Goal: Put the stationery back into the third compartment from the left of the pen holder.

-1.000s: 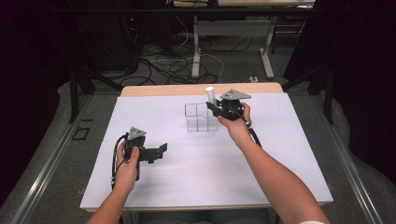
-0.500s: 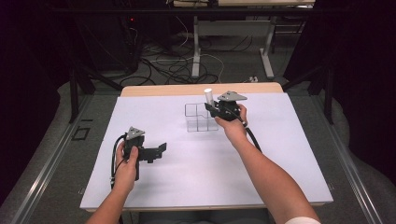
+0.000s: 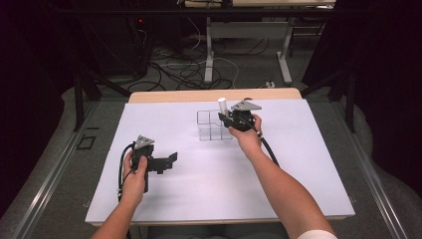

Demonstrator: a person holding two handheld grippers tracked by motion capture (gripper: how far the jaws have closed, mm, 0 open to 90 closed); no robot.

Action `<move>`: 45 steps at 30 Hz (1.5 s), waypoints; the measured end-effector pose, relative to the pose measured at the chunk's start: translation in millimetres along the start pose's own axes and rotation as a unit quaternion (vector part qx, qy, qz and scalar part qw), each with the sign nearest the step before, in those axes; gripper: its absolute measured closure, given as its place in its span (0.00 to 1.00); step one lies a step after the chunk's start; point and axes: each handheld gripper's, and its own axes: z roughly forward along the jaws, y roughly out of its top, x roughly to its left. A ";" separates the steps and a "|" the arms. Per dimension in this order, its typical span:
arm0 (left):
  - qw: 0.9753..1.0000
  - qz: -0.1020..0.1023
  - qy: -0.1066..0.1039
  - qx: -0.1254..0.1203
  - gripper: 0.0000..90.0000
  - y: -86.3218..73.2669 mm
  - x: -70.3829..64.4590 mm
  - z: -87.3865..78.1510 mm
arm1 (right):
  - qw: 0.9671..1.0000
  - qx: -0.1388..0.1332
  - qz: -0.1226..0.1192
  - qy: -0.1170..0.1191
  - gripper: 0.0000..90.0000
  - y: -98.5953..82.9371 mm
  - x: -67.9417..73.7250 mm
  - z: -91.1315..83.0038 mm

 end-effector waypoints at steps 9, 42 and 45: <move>1.000 -0.001 0.001 -0.004 0.00 -0.5 -0.2 1.0 | 1.000 0.005 0.002 0.001 0.79 -4.4 -2.2 1.8; 1.000 -0.003 0.005 -0.007 0.00 -0.2 1.6 -0.5 | 1.000 -0.010 0.002 -0.019 0.28 13.4 3.8 -54.5; 1.000 -0.005 0.007 -0.007 0.00 -0.2 2.2 -0.5 | 1.000 0.014 0.006 -0.026 0.17 12.2 2.1 -62.8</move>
